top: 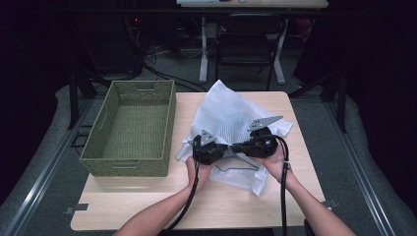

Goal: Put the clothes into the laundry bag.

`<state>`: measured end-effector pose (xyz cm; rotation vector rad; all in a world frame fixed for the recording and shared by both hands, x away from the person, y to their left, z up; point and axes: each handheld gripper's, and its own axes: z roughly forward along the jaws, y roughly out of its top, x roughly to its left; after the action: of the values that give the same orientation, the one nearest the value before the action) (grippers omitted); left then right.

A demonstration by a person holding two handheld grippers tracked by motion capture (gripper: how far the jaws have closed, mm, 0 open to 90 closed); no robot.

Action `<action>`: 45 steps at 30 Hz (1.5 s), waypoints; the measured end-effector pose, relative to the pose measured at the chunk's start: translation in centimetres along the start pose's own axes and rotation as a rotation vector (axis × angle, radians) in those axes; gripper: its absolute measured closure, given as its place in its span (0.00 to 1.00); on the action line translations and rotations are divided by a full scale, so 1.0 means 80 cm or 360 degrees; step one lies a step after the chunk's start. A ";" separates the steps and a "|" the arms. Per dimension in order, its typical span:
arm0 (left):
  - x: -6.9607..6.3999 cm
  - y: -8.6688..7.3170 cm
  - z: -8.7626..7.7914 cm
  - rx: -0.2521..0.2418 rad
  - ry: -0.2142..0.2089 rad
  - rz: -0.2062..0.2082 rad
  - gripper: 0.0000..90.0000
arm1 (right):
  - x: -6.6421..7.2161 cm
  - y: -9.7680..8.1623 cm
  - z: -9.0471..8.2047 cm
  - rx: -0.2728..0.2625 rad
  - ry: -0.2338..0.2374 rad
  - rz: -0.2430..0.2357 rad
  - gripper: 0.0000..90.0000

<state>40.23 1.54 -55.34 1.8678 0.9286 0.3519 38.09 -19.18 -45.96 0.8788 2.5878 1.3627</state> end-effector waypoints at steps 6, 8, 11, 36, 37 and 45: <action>0.001 0.002 -0.014 0.0096 -0.0079 0.0080 0.53 | -0.008 -0.007 0.005 0.0069 -0.0046 0.0008 0.99; 0.001 0.003 -0.022 0.0116 -0.0095 0.0097 0.48 | -0.007 -0.007 0.005 0.0072 -0.0053 0.0001 0.99; -0.001 0.003 -0.039 0.0144 -0.0115 0.0153 0.44 | -0.007 -0.006 0.004 0.0072 -0.0058 -0.0002 0.99; 0.022 0.022 -0.065 0.0229 0.0120 0.0468 0.95 | -0.005 -0.008 -0.005 0.0072 -0.0041 0.0032 0.99; 0.021 0.022 -0.067 0.0237 0.0114 0.0478 0.98 | -0.005 -0.008 -0.005 0.0078 -0.0046 0.0028 0.99; 0.015 0.015 -0.085 0.0332 0.0038 0.0559 0.99 | -0.005 -0.014 -0.006 0.0133 -0.0046 0.0032 0.99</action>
<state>37.51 6.50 -51.23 2.2283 0.6696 0.5053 37.78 -20.21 -46.64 0.9314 2.6385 1.2447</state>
